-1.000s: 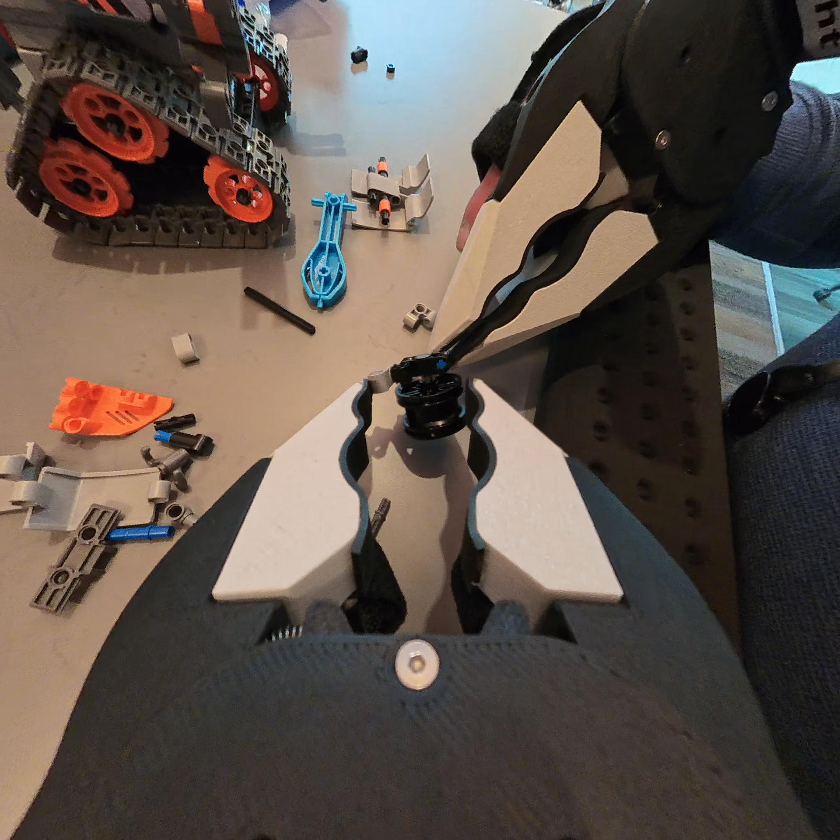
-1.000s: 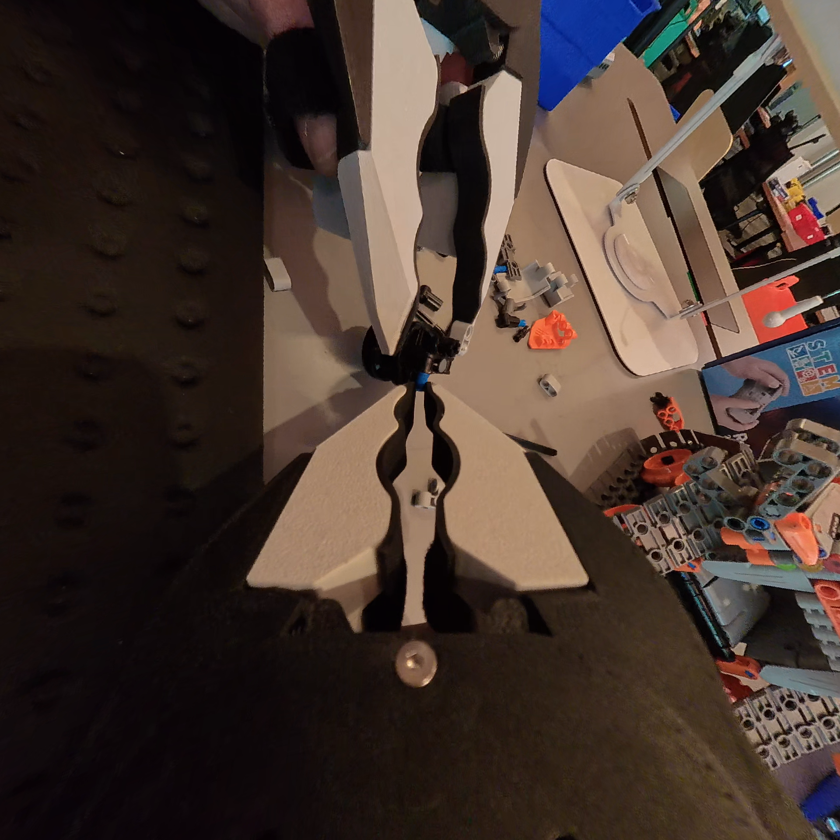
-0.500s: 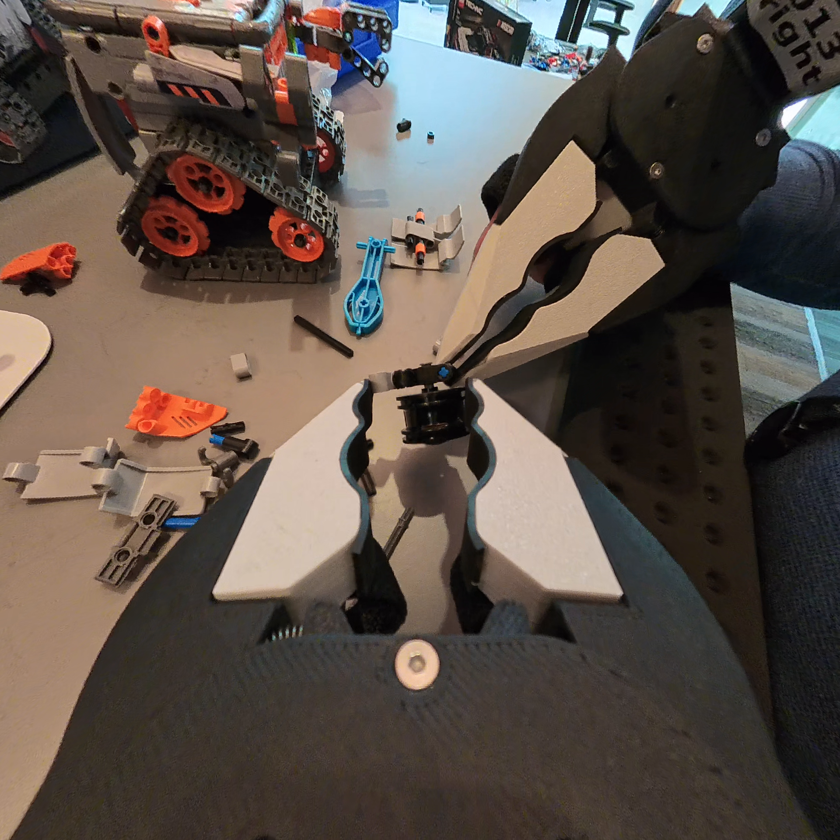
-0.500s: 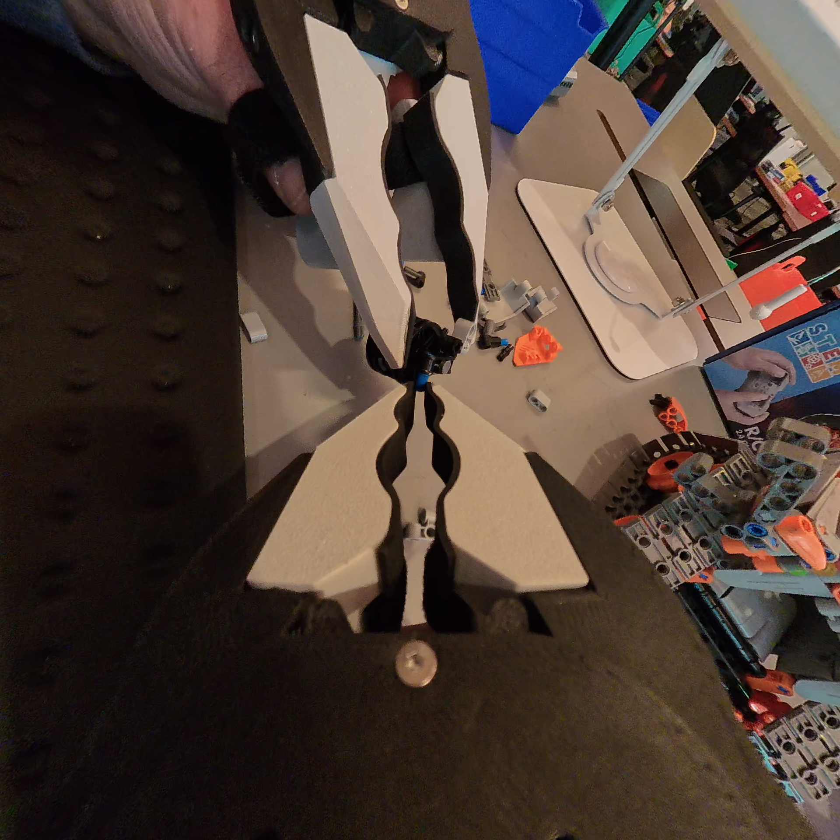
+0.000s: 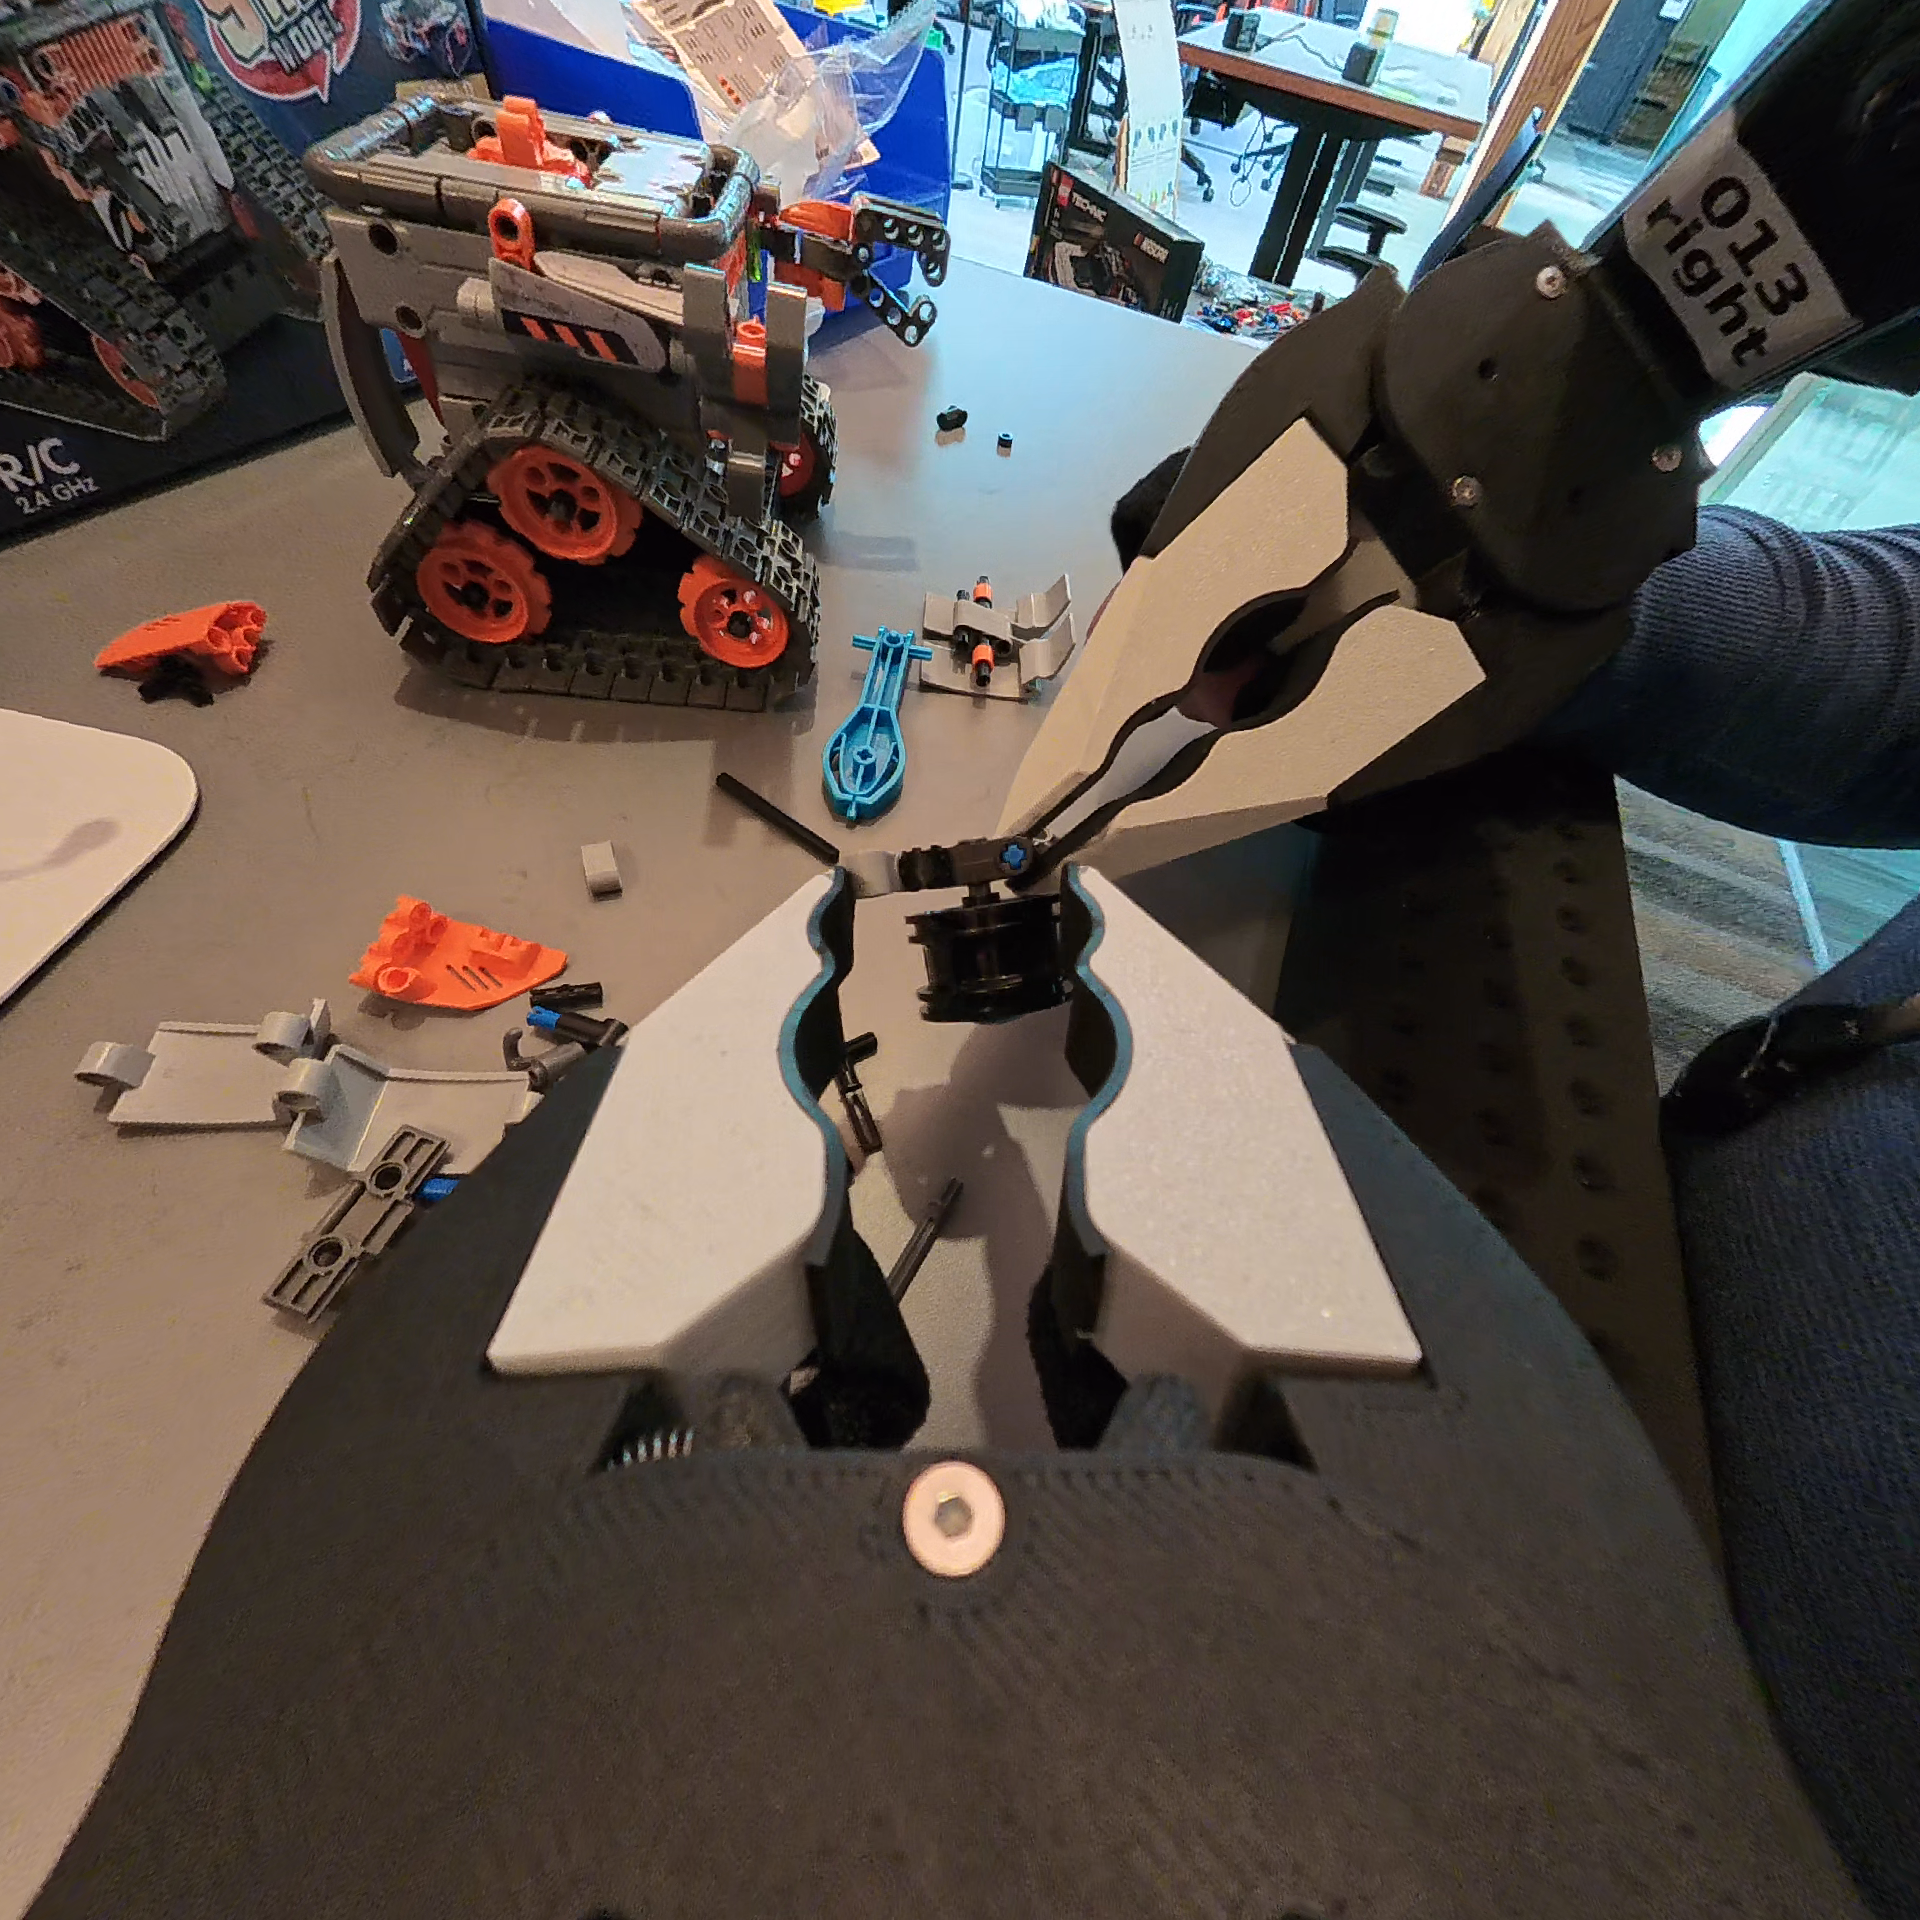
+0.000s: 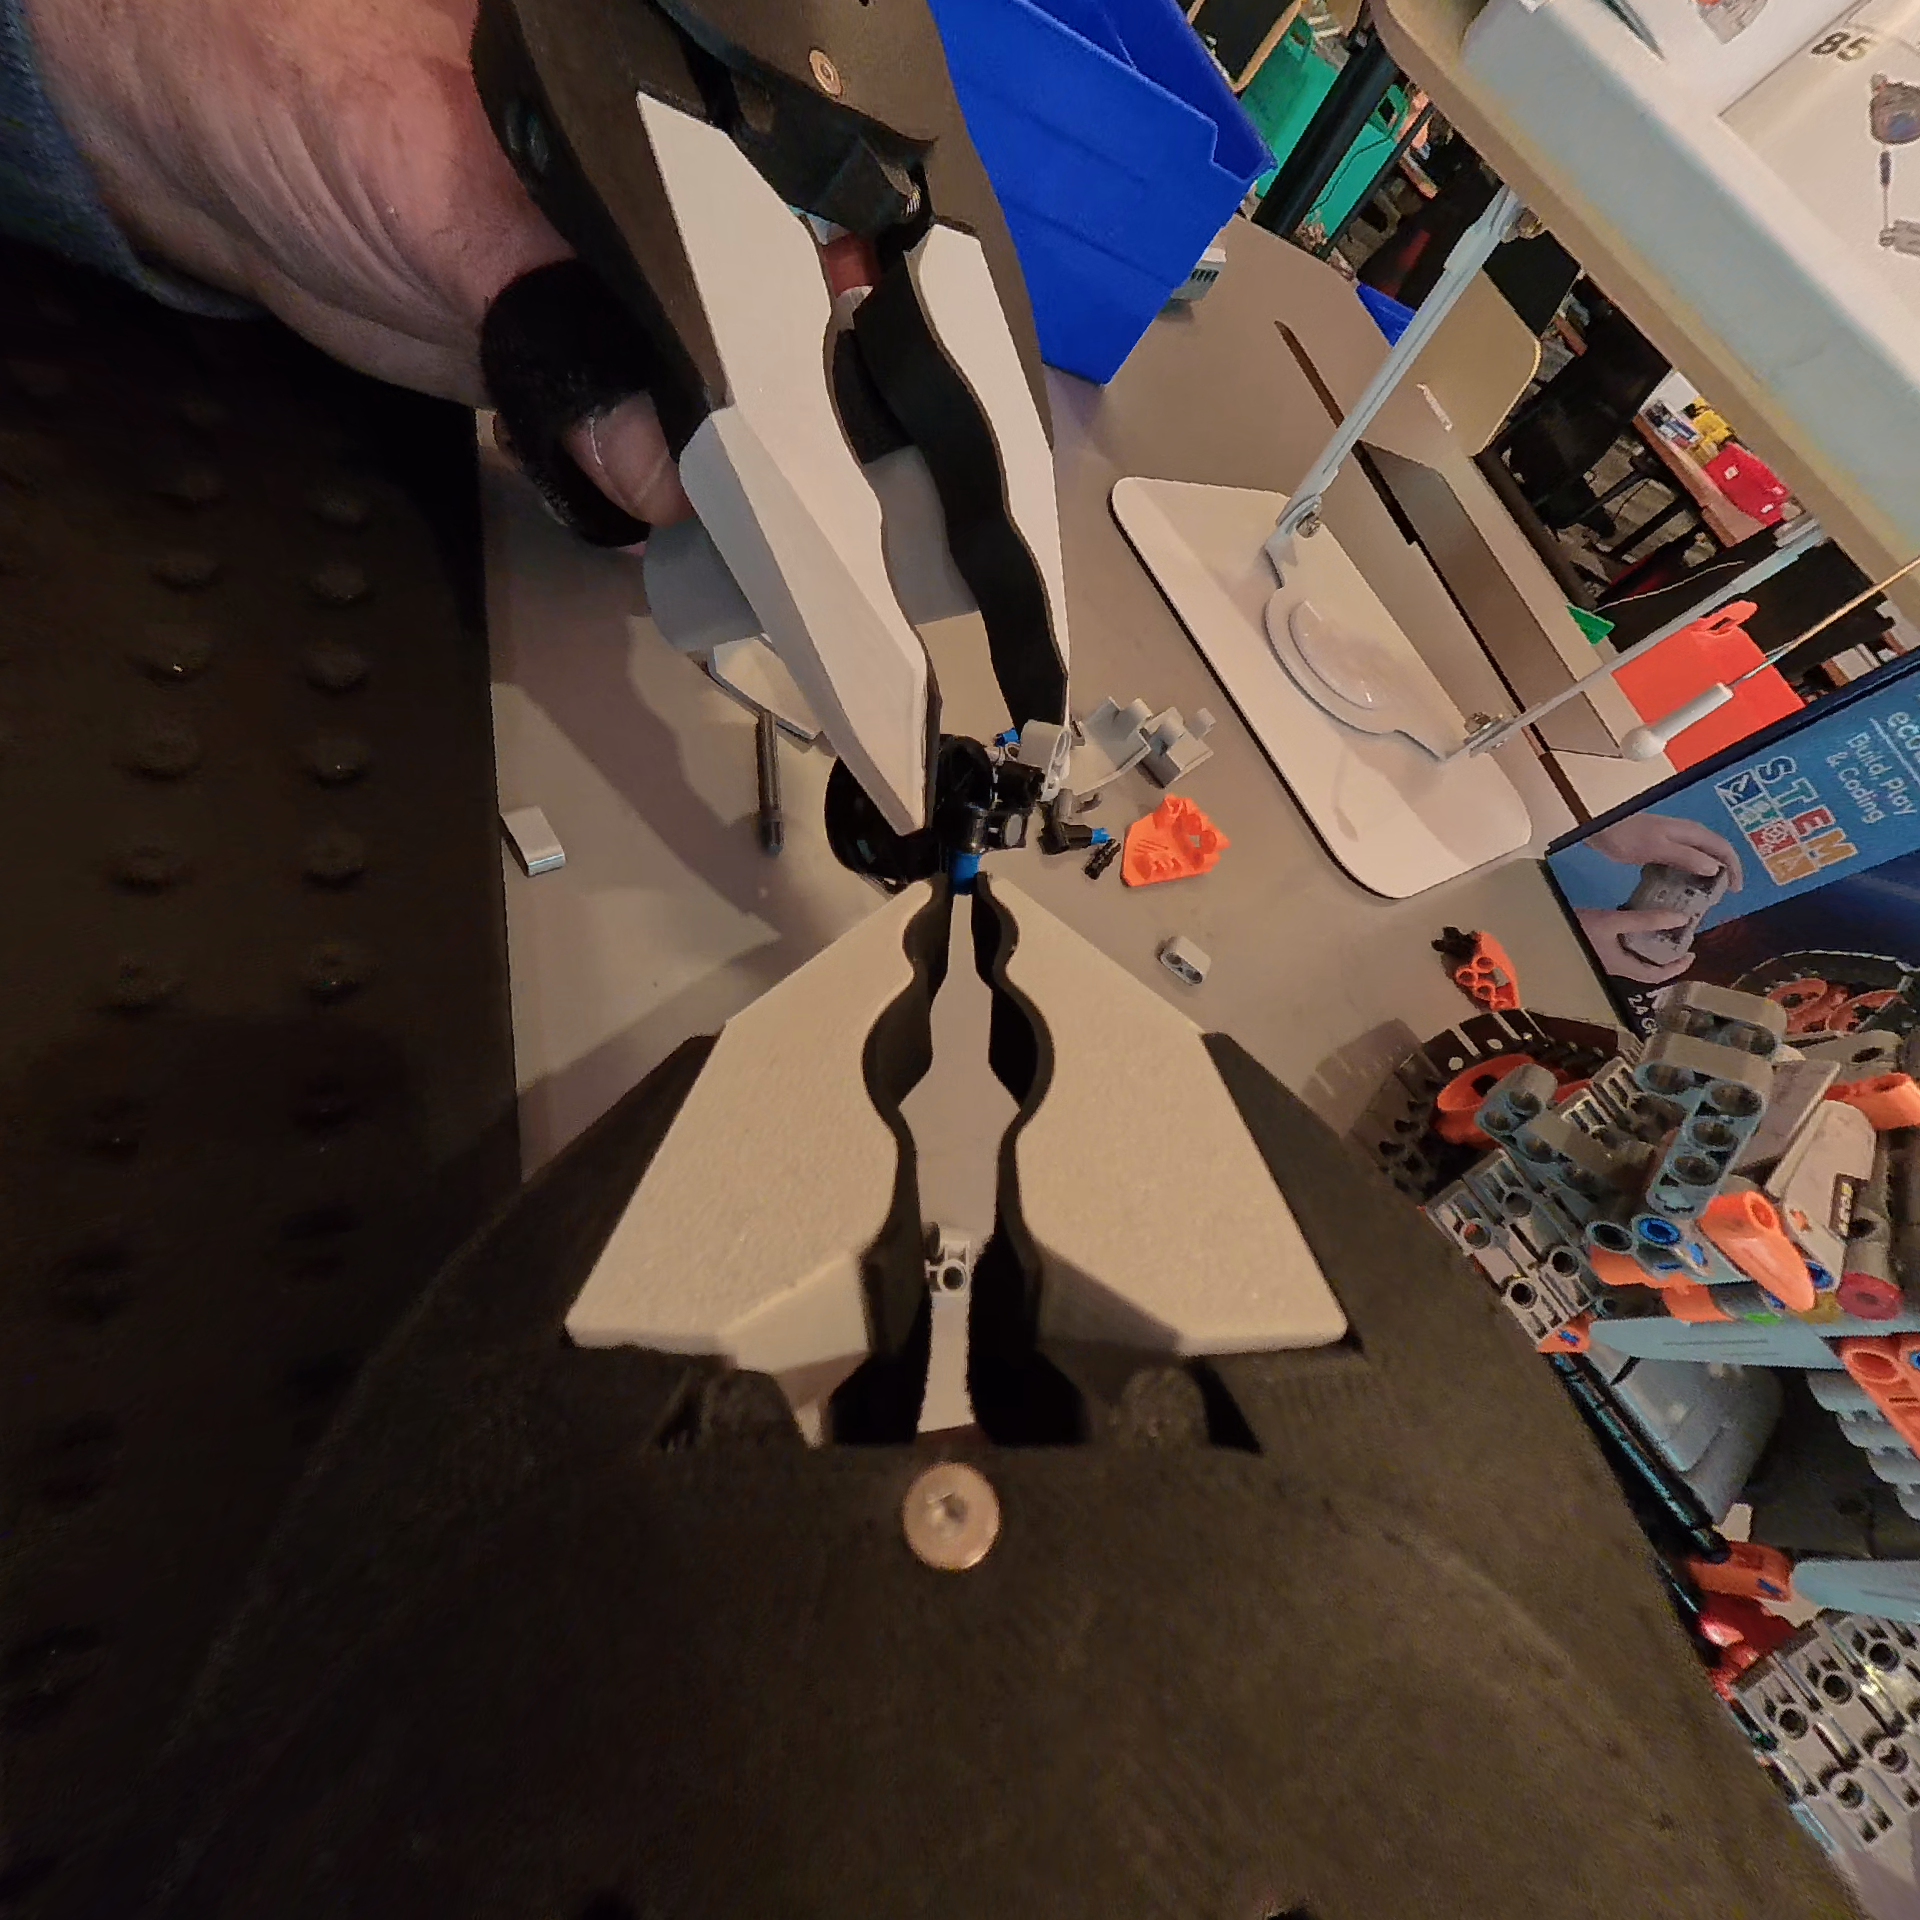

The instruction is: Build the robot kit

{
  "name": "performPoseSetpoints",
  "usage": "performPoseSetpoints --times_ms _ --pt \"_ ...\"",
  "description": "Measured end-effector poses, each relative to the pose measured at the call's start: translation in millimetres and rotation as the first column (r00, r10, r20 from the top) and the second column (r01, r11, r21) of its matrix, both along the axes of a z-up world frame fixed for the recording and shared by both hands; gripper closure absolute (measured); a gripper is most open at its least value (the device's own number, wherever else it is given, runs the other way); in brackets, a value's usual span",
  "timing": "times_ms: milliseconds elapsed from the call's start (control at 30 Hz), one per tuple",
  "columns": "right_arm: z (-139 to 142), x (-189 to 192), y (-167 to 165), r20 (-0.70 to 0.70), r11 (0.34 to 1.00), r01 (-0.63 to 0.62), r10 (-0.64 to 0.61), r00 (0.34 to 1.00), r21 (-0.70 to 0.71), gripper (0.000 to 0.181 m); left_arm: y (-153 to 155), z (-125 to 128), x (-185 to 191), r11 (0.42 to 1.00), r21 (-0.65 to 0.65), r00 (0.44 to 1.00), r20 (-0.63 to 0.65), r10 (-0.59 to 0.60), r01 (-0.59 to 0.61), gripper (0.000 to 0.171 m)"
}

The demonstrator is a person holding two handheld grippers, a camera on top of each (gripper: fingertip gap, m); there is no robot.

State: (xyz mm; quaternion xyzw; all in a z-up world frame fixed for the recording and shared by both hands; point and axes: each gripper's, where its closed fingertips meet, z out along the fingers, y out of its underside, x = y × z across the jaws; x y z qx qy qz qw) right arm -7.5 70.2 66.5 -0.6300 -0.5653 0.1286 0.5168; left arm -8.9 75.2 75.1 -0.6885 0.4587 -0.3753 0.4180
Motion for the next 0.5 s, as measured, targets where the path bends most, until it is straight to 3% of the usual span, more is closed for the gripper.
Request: performPoseSetpoints --times_ms 333,500 --pt "0.5 5.8 -0.8 0.06 0.996 -0.013 0.008 0.998 0.094 0.18 -4.4 -2.7 2.7 0.999 -0.031 0.999 -0.002 -0.04 0.04 0.131" --pt "0.1 4.3 -7.4 0.084 0.991 -0.06 0.05 0.995 0.123 0.18 -4.8 -3.7 3.3 0.997 -0.064 0.999 0.01 -0.053 0.053 0.14"
